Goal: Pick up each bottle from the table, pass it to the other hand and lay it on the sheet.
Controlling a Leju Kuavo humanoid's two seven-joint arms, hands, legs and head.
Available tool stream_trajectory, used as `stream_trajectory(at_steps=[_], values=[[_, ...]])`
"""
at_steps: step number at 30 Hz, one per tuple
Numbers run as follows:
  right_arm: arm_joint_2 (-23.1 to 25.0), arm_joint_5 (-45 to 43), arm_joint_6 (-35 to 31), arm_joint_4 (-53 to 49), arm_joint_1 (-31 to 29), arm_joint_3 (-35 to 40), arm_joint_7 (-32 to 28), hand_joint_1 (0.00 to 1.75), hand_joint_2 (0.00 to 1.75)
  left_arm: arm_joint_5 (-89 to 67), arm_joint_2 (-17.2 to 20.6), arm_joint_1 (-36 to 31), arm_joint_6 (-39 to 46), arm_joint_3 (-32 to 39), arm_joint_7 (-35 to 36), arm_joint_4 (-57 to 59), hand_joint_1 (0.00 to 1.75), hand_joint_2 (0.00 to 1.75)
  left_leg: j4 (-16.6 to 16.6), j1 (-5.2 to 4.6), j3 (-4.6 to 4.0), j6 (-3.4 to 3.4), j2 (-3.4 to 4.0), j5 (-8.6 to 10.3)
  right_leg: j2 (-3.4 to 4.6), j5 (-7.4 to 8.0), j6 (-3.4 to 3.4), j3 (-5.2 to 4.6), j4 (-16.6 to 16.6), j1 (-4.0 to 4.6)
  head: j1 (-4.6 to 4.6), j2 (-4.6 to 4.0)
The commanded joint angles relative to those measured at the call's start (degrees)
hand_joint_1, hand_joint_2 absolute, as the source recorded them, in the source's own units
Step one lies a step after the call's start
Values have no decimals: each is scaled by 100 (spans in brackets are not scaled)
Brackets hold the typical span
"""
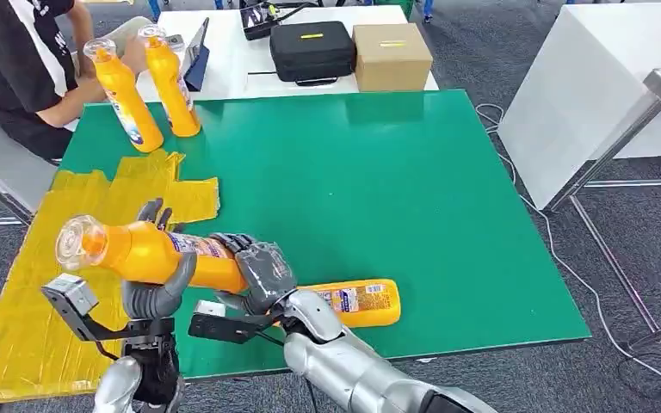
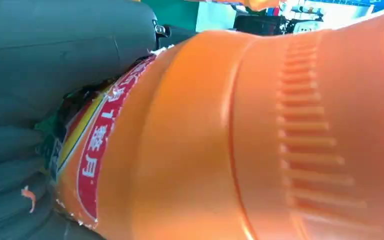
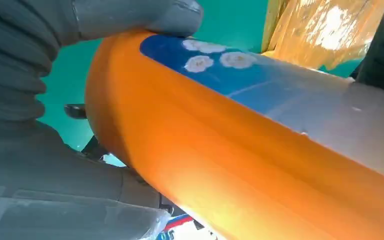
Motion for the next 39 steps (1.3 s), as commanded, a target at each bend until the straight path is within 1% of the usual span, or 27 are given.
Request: stream_trajectory(at_steps=[1,3,8,9,10,12,13,16,17,18,20,22,23,24,25,26,27,28,29,30,31,32,34,36,37,38,39], values=[[-79,-27,226,473,-48,842,14,175,175,-10,-32,-473,-41,-77,2,141,175,175,-3,5,16,-11,-28,-5,-9,-9,-3,23,-7,2,0,0],[-79,-133,170,537,-81,807,65,175,175,-19,-34,-461,-53,-44,-2,114,175,175,-4,5,21,-13,-38,-6,-15,-13,-3,30,-7,2,0,0],[-79,-528,-154,702,-170,610,-82,175,175,-73,-58,-464,-159,69,36,99,175,175,-3,4,17,-12,-34,-5,-14,-11,-3,26,-6,1,0,0],[-79,-712,-193,705,-188,473,-168,175,175,-67,-65,-462,-166,108,35,73,175,175,-3,4,11,-9,-27,-2,-12,-7,-2,17,-5,2,0,0],[-79,-935,-265,720,-218,304,-294,175,175,-55,-68,-458,-174,165,35,22,175,175,-1,5,21,-15,-39,-7,-14,-14,-4,30,-4,1,0,0],[-79,-1267,-294,713,-241,-26,-518,175,175,-57,-52,-437,-162,261,35,-69,175,175,0,4,18,-14,-37,-6,-14,-13,-3,26,-2,0,0,2],[-79,-1330,-306,704,-242,-135,-593,175,175,-58,-52,-424,-158,296,35,-95,175,175,-1,4,9,-9,-24,-2,-8,-7,-2,15,-3,1,0,0],[-137,-1467,-278,413,-137,-793,-955,175,175,-68,-41,-348,-149,470,42,-196,175,175,0,3,18,-15,-28,-7,-3,-12,-4,24,-1,-1,0,0],[-196,-1414,-428,281,-91,-876,-1042,93,175,-29,-36,-336,-168,535,32,-221,175,175,-2,3,10,-10,-22,-3,-5,-6,-2,16,-3,1,0,0],[-255,-1523,-410,55,12,-1072,-1179,0,175,54,-32,-322,-200,642,-9,-266,175,175,-2,3,18,-14,-27,-7,-3,-12,-3,25,-2,-1,0,0],[-366,-1626,-357,-358,203,-1256,-1361,0,175,114,16,-317,-201,769,-62,-354,175,175,-4,4,22,-14,-30,-7,-6,-11,-3,30,-7,1,2,0],[-533,-1714,-206,-1065,512,-1398,-1450,0,175,122,69,-263,-94,917,-158,-522,175,175,-4,5,9,-8,-20,-2,-6,-4,-2,16,-7,3,2,0],[-620,-1677,-265,-1417,659,-1448,-1459,0,175,63,84,-220,2,989,-218,-594,175,175,-5,4,16,-11,-25,-5,-6,-8,-3,25,-7,1,2,0],[-740,-1587,-322,-1902,859,-1523,-1423,0,175,-486,44,-165,549,1114,-495,-713,175,175,-5,3,8,-9,-15,-3,0,-4,-2,14,-6,1,2,2],[-816,-1470,-455,-2181,971,-1558,-1398,0,175,-791,12,-140,871,1174,-600,-797,175,175,-4,3,15,-11,-19,-7,1,-8,-2,22,-6,1,0,0],[-903,-1139,-910,-2563,1144,-1601,-1423,0,175,-1092,-24,-91,1222,1230,-709,-909,175,175,-2,4,3,-8,-21,-3,-6,-5,-1,13,-5,3,2,0],[-1012,-980,-930,-2981,1306,-1585,-1262,0,175,-1299,-25,-42,1443,1253,-767,-1007,175,175,-1,3,9,-11,-27,-8,-5,-11,-2,19,-4,1,2,0],[-1069,-909,-878,-3192,1379,-1562,-1123,0,175,-1298,2,-18,1460,1239,-778,-1044,175,175,-2,3,5,-8,-21,-6,-4,-8,-1,15,-5,1,2,2],[-1123,-827,-978,-3543,1538,-1634,-1096,0,175,-1923,-37,-9,2000,1286,-915,-1060,175,175,0,3,13,-12,-28,-12,-4,-14,-1,25,-5,1,0,0],[-1189,-765,-1001,-3908,1716,-1734,-1085,0,175,-2821,-17,-2,2687,1267,-1048,-1051,175,175,-1,3,3,-8,-22,-7,-5,-9,-1,14,-4,1,2,2],[-1246,-757,-989,-4100,1802,-1757,-1073,0,175,-3067,1,2,2849,1222,-1074,-1076,175,175,0,2,11,-11,-34,-12,-11,-16,0,25,-4,-1,0,0],[-1193,-765,-1001,-4398,1968,-1994,-1198,0,175,-4098,93,-6,3314,1195,-961,-965,175,175,-2,2,6,-11,-38,-9,-17,-13,0,22,-6,0,2,0],[-1260,-760,-1001,-4583,2075,-2023,-1233,0,175,-4372,115,-47,3379,1129,-843,-954,175,175,-1,0,9,-13,-40,-11,-17,-16,-1,22,-3,-2,2,0],[-1284,-678,-1001,-4993,2330,-2156,-1187,0,175,-6748,249,-233,3395,1070,65,-530,175,175,-2,0,14,-14,-39,-13,-13,-17,-1,27,-4,-3,0,0],[-1305,-676,-1001,-5040,2358,-2145,-1182,0,175,-6787,247,-285,3395,1041,103,-476,175,175,-6,-1,8,-12,-45,-6,-24,-13,-2,23,-7,-3,2,0],[-1336,-672,-1001,-5093,2391,-2118,-1175,0,175,-7298,289,-347,3395,1054,250,-339,175,175,-6,0,8,-12,-44,-4,-24,-11,-3,20,-9,-2,2,0],[-1373,-501,-1001,-5214,2469,-2078,-1093,0,175,-8556,381,-549,3249,942,815,62,175,175,-6,-1,12,-16,-49,-6,-24,-14,-3,25,-8,-3,0,0]])
